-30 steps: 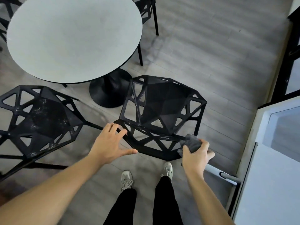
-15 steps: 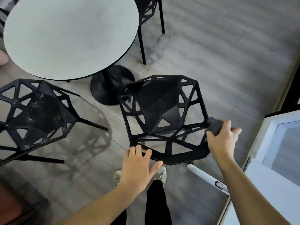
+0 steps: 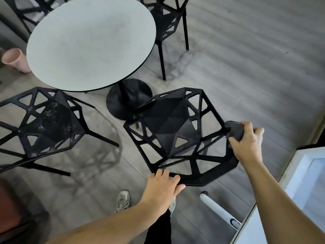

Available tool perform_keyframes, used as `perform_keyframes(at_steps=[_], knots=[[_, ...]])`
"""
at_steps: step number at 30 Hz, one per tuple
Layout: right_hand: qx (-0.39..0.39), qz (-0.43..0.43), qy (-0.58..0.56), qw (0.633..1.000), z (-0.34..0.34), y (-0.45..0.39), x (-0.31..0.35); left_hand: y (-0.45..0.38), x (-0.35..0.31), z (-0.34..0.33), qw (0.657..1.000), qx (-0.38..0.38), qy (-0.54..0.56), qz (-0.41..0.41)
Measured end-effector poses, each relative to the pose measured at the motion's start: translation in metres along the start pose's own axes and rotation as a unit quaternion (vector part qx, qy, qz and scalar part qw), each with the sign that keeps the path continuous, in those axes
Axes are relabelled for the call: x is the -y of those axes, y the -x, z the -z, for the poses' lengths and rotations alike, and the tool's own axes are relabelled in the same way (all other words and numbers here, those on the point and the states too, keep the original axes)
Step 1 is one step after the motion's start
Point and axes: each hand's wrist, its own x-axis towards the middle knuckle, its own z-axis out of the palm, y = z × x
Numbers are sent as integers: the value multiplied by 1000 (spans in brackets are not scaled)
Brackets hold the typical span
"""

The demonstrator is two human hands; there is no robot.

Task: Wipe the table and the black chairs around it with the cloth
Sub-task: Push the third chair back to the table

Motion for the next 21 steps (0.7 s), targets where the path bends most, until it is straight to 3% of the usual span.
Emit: perform_keyframes(at_steps=[4, 8, 10, 15, 21], knots=[[0, 31, -24, 999, 4, -26, 4, -18, -16, 7, 1000, 4, 1, -5], [-92, 2, -89, 992, -2, -28, 16, -27, -24, 33, 999, 23, -22, -4], [-130, -10, -119, 984, -6, -17, 15, -32, -16, 34, 998, 47, -26, -30], [-132, -12, -172, 976, -16, 24, 3, -41, -1, 37, 993, 66, -35, -95], [-150, 6, -188, 971, -18, -3, 7, -52, -16, 35, 997, 54, -30, -40]])
